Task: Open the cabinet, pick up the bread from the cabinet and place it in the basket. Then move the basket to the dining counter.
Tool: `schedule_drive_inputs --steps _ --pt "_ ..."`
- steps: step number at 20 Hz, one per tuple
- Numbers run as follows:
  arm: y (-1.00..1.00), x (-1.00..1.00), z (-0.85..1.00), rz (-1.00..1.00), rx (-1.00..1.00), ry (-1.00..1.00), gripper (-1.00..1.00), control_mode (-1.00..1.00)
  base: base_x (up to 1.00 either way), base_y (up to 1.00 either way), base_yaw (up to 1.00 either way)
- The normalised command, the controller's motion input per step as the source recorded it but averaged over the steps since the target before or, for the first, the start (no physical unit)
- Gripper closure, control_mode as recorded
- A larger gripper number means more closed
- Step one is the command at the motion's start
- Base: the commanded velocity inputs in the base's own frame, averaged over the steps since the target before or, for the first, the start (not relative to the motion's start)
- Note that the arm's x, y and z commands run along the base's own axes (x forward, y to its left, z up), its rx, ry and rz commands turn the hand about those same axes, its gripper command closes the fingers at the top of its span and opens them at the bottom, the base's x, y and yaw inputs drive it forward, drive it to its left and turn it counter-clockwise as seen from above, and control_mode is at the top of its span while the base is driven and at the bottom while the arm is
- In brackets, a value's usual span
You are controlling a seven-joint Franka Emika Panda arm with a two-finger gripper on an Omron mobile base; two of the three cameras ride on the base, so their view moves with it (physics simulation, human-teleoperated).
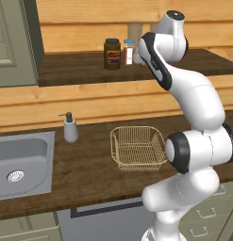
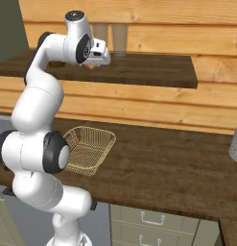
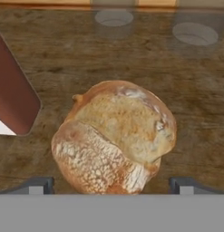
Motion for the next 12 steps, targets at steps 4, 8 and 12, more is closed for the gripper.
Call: schedule_drive_inputs --steps 4,8,12 --pt "0.00 0.06 0.00 0.00 0.00 0.00 -1.00 -1.00 0.00 0.00 0.00" --pt "0.00 0.13 0.00 0.00 0.00 0.00 -1.00 -1.00 0.00 0.00 0.00" --pt "0.00 0.13 0.00 0.00 0.00 0.00 -1.00 -1.00 0.00 0.00 0.00"
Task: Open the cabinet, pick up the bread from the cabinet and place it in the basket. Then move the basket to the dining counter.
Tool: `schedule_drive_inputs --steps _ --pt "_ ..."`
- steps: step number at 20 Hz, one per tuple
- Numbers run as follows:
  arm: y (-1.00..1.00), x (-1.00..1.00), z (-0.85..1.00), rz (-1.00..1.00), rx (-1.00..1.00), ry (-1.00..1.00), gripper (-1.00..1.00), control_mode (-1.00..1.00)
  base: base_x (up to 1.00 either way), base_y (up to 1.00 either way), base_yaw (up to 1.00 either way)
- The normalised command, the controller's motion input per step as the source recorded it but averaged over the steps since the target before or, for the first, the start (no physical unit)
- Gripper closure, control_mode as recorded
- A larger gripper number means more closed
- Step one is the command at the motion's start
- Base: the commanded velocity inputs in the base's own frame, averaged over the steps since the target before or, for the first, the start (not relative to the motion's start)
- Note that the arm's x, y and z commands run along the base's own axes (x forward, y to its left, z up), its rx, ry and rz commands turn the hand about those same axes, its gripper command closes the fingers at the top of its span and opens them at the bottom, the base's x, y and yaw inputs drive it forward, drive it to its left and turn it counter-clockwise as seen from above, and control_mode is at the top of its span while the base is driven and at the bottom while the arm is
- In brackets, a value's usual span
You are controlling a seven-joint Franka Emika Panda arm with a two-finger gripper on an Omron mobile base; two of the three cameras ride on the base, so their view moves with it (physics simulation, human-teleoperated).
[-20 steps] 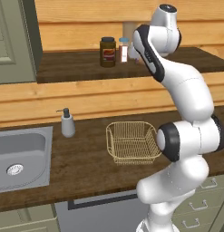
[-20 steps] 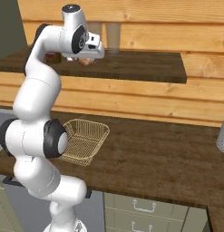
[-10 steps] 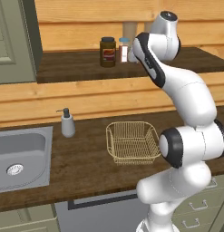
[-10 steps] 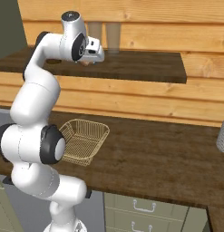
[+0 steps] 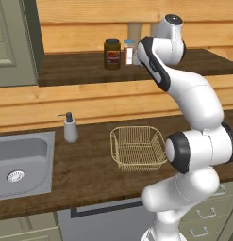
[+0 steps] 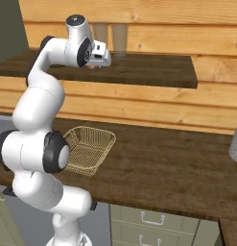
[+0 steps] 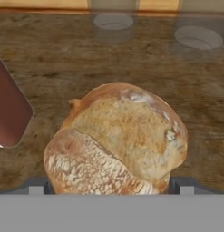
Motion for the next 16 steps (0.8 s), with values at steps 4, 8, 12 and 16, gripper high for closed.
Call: schedule_drive_inputs --steps 4,8,12,16 --pt "0.00 0.04 0.00 0.00 0.00 0.00 1.00 -1.00 0.00 0.00 0.00" --pt "0.00 0.00 0.00 0.00 0.00 0.00 1.00 -1.00 0.00 0.00 0.00" --pt "0.00 0.00 0.00 0.00 0.00 -0.01 1.00 -1.00 0.00 0.00 0.00" --pt "0.00 -0.43 0.00 0.00 0.00 -0.06 1.00 -1.00 0.00 0.00 0.00"
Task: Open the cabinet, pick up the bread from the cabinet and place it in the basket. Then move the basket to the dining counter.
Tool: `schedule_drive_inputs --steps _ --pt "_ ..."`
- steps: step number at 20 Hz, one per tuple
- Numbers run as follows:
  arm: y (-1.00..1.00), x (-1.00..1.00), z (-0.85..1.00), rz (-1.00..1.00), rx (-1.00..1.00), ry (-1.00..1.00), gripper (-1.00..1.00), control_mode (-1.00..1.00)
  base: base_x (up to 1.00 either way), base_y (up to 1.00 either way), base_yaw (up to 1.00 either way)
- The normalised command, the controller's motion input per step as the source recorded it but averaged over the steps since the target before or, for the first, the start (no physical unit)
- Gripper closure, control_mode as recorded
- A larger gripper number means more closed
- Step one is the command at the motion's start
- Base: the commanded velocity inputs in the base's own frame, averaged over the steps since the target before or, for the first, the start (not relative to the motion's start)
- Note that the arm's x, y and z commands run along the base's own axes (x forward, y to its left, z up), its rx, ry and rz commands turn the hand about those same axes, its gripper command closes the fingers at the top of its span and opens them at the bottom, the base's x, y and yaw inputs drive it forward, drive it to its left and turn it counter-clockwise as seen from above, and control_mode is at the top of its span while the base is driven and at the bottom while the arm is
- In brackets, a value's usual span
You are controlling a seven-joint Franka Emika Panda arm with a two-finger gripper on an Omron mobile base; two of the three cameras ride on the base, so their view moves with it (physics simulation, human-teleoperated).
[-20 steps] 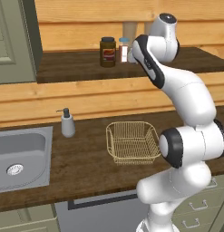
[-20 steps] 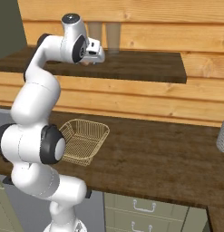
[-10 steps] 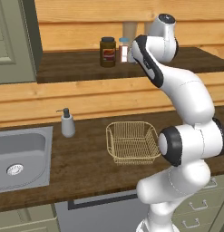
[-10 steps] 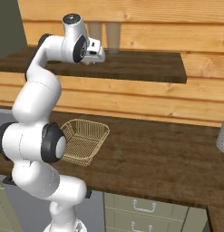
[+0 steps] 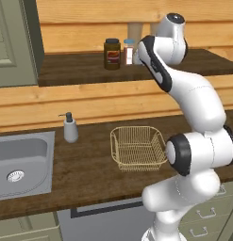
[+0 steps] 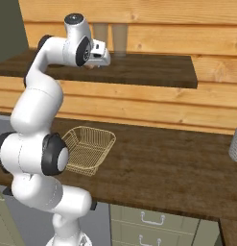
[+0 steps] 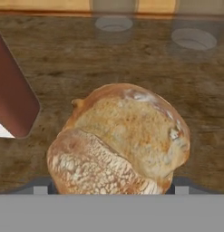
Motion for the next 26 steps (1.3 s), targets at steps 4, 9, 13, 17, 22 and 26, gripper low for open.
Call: schedule_drive_inputs --steps 4,9,13,17,22,26 --pt "0.00 -1.00 0.04 0.00 0.00 -0.19 1.00 -1.00 0.00 0.00 0.00" --pt "0.08 -1.00 0.01 0.00 0.00 -0.18 1.00 -1.00 0.00 0.00 0.00" --pt "0.27 -1.00 -0.04 0.00 0.00 0.00 1.00 -1.00 0.00 0.00 0.00" --pt "0.09 -1.00 -0.15 0.00 0.01 0.00 1.00 -1.00 0.00 0.00 0.00" --pt "0.00 -1.00 -0.35 0.00 0.02 0.09 1.00 -1.00 0.00 0.00 0.00" --pt "0.00 -0.80 -0.79 0.00 0.06 0.21 1.00 -1.00 0.00 0.00 0.00"
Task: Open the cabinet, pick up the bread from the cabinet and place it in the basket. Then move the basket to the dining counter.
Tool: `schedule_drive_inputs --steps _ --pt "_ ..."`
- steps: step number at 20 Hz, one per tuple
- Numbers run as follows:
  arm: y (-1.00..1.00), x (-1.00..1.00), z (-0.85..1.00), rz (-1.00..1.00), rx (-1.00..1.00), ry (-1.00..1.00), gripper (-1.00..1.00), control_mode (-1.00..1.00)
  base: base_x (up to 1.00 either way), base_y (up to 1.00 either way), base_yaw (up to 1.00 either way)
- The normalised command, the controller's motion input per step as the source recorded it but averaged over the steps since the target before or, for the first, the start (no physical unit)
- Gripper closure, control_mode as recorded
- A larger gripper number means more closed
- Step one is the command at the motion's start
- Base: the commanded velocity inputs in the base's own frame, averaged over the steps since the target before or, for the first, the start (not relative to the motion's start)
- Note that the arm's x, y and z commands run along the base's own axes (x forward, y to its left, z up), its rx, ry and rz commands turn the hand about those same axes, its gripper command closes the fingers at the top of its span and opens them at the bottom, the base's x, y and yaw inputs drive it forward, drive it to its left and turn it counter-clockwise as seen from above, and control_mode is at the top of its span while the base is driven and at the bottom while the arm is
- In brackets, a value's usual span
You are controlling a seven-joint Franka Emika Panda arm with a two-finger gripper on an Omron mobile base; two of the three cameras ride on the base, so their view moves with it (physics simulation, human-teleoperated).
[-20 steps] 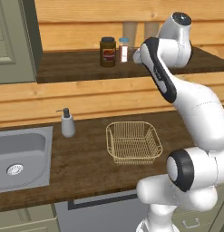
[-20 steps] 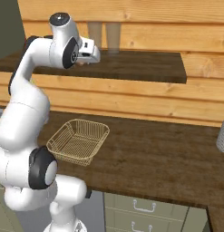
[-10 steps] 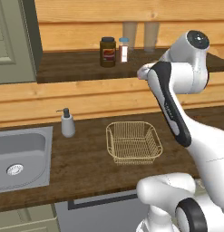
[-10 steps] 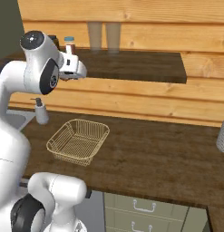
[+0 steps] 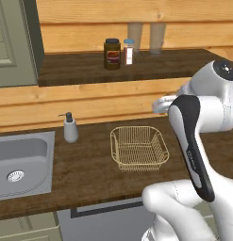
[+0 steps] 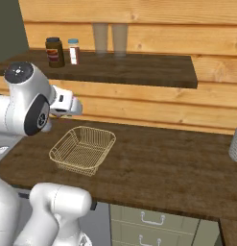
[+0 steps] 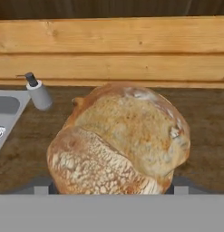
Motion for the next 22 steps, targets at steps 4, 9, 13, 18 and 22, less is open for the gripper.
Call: schedule_drive_inputs --steps 4,9,13,18,22 --pt "0.00 -0.21 -0.98 0.00 0.13 0.22 1.00 -1.00 0.00 0.00 0.00" --pt "0.00 0.00 -0.90 0.00 0.05 0.21 1.00 -1.00 0.00 0.00 0.00" --pt "0.09 0.16 -0.92 0.01 0.00 0.32 1.00 -1.00 0.00 0.00 0.00" --pt "0.14 0.41 -0.54 0.01 -0.03 0.36 1.00 -1.00 0.00 0.00 0.00" --pt "0.09 0.60 -0.11 0.00 0.00 0.18 1.00 -1.00 0.00 0.00 0.00"
